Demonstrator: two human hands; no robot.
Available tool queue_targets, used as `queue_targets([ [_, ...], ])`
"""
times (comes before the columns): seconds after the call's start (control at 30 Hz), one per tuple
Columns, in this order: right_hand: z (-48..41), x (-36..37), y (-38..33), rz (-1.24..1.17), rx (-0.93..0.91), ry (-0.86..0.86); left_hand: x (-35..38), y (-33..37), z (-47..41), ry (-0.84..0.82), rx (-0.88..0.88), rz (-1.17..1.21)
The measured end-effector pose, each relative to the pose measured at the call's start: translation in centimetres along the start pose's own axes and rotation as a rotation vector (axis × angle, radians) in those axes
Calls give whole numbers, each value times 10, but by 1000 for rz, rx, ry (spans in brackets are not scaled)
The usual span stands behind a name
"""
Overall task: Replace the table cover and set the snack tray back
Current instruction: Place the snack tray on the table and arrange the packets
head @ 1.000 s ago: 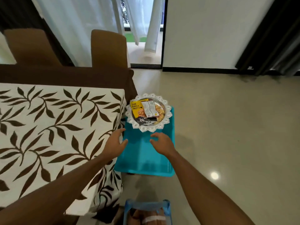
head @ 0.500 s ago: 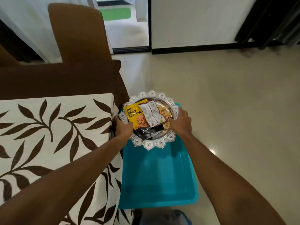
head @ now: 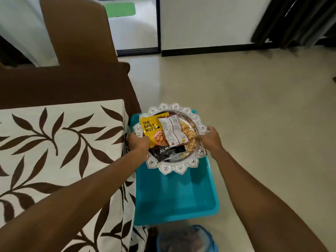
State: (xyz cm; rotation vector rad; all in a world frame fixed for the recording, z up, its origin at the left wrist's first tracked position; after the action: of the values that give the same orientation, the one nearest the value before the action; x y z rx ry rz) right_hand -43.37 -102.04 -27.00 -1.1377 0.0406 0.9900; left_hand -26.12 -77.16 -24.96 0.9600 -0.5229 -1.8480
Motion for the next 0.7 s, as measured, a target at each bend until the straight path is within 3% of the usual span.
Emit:
queue_targets([
  [0.17, 54, -53, -11, -120, -32, 147, -25, 24, 47, -136, 100, -128],
  [0.3, 106, -88, -33, -114, -156, 179, -54, 42, 103, -228, 175, -94],
  [0.53, 207, -125, -82, -97, -339, 134, -148, 58, 192, -245, 301, -29],
  [0.7, 279, -115, -114, -80, -454, 76, -238, 48, 237, -169, 375, 4],
])
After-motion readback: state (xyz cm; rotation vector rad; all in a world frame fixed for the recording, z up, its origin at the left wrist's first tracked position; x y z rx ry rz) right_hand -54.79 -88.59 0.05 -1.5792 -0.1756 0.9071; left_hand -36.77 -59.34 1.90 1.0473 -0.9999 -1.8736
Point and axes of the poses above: each hand's wrist, its own z-axis away from the middle knuckle, its own x-axis out of the palm, y = z × x, the point moved 6 cm from there along -z, towards the middle knuckle, and after that the axes turned 4 degrees about -x, right-handed, at the moved point
